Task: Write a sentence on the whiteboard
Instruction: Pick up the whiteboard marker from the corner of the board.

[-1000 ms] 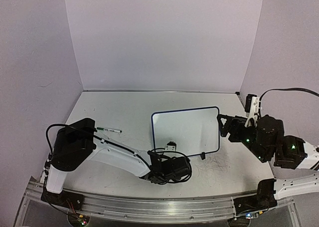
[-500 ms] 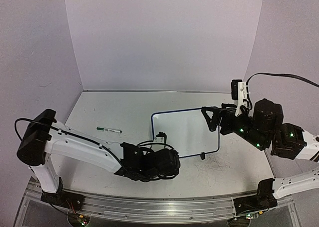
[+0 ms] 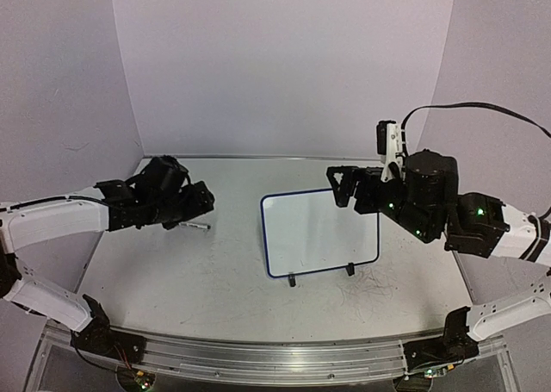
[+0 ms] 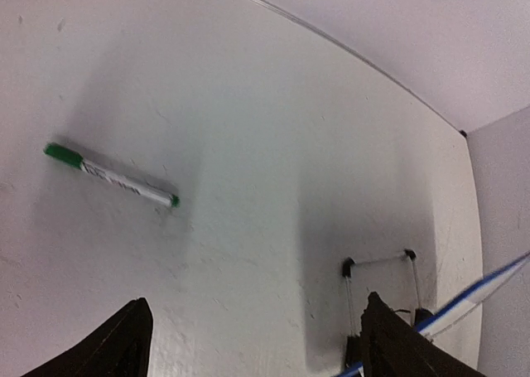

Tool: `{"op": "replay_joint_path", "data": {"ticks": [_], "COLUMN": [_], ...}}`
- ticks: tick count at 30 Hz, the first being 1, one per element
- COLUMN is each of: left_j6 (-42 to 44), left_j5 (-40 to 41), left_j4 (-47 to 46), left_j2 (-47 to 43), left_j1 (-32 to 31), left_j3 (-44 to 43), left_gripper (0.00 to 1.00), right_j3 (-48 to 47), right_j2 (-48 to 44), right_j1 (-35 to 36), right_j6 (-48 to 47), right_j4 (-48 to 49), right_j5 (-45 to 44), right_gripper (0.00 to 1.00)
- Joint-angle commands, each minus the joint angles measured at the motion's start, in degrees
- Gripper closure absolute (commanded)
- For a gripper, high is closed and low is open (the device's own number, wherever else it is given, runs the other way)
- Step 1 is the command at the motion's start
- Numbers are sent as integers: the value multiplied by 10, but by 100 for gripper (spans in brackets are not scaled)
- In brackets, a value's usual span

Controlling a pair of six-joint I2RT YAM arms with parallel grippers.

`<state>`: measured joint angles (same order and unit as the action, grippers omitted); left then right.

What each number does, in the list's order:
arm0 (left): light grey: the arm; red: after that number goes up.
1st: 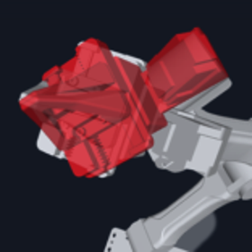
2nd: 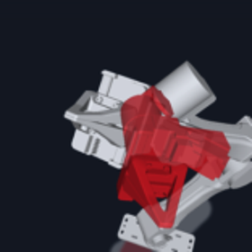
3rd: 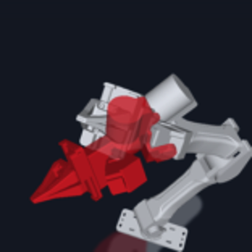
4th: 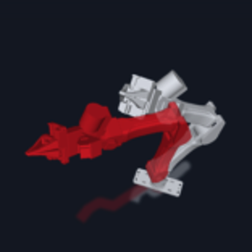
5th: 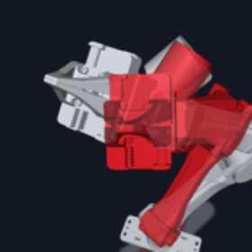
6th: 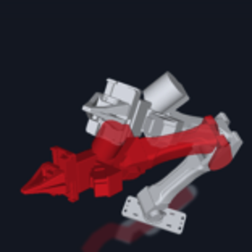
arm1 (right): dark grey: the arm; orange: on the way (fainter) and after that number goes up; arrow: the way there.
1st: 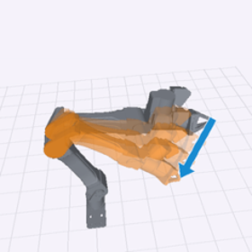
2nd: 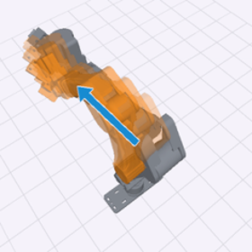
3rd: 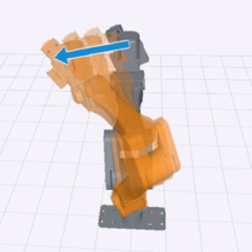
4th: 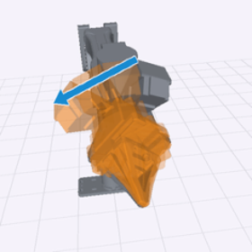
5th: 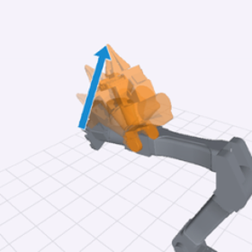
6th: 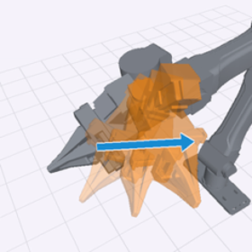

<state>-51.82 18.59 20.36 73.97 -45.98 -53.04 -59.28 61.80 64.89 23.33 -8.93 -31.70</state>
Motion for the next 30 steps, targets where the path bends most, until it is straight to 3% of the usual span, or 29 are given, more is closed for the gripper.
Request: {"op": "replay_joint_path", "data": {"ticks": [1, 3, 5, 9, 16, 20, 25, 30], "left_j6": [113, 135, 133, 64, -99, -169, -192, -244], "left_j5": [-176, -226, -197, -112, -74, -54, -60, -69], "left_j4": [6, 28, 86, 149, 226, 229, 230, 232], "left_j2": [19, 73, 123, 203, 297, 318, 376, 406], "left_j1": [163, 227, 252, 265, 271, 280, 282, 282], "left_j3": [-10, -42, -100, -167, -233, -239, -295, -292], "left_gripper": [10, 9, 5, 1, 2, 4, 11, 19], "right_j3": [-51, -68, -104, -153, -189, -182, -175, -165], "right_j2": [45, 72, 102, 156, 194, 185, 173, 176], "right_j1": [-7, -11, -15, -16, -15, -16, -17, -19], "right_j6": [94, 112, 134, 161, 198, 201, 181, 156], "right_j4": [-32, -40, -62, -91, -116, -130, -131, -131], "right_j5": [-48, -30, -13, -5, -12, -12, -25, -23], "right_gripper": [2, 2, 2, 2, 2, 2, 2, 2]}}
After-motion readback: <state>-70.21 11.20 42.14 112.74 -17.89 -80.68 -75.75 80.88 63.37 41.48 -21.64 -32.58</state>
